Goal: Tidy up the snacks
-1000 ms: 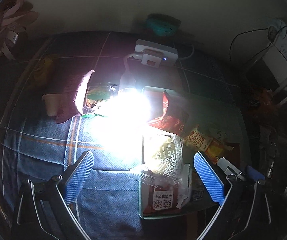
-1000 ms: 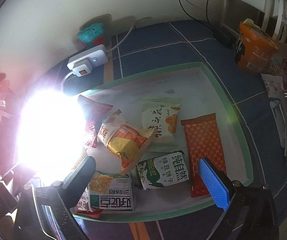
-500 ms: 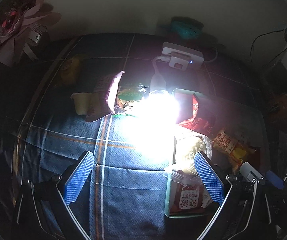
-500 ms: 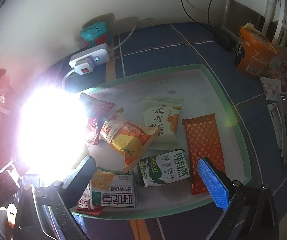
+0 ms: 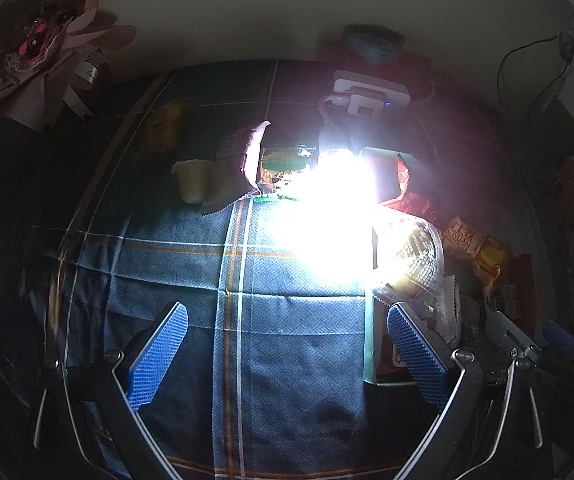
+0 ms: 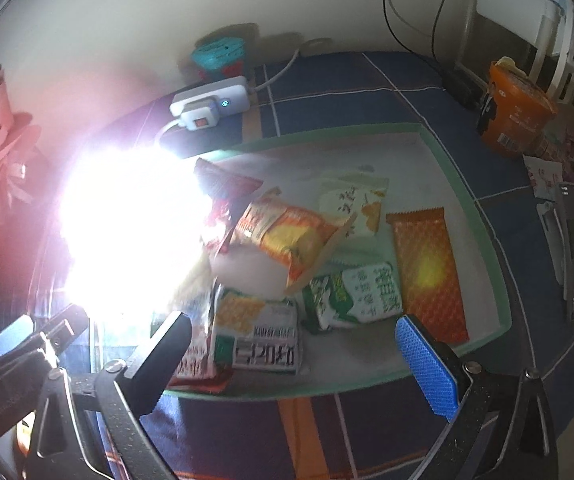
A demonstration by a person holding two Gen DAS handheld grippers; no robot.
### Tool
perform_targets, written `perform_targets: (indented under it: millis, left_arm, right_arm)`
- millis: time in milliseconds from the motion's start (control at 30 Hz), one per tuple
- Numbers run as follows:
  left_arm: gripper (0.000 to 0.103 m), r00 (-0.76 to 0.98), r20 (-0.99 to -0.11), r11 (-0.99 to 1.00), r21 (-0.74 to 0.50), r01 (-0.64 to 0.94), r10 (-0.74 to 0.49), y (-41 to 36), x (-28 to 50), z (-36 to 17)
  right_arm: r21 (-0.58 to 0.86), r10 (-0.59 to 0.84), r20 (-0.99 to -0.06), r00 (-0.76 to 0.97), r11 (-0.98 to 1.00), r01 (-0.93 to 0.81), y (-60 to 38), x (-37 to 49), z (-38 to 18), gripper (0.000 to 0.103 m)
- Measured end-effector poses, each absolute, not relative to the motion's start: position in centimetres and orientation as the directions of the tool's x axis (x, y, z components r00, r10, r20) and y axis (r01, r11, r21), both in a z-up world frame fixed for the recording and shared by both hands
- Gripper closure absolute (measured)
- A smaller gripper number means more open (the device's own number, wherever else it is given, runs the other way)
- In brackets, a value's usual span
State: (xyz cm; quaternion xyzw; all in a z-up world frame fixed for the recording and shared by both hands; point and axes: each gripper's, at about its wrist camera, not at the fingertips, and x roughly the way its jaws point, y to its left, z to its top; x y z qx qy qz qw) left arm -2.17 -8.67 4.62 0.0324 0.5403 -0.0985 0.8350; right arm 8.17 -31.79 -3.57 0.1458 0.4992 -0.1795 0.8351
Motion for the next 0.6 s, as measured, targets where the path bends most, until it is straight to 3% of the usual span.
perform_targets:
  millis: [600]
  left_arm:
    - [0.003,0.397,-0.9,0.953,-0.059,0.298,-0.18,-8.9,-7.4,5.0]
  right_arm:
    - [0.021,-0.19,-0.889,0.416,0.891,0.454,-30.4,3.4,-3.0,0.0]
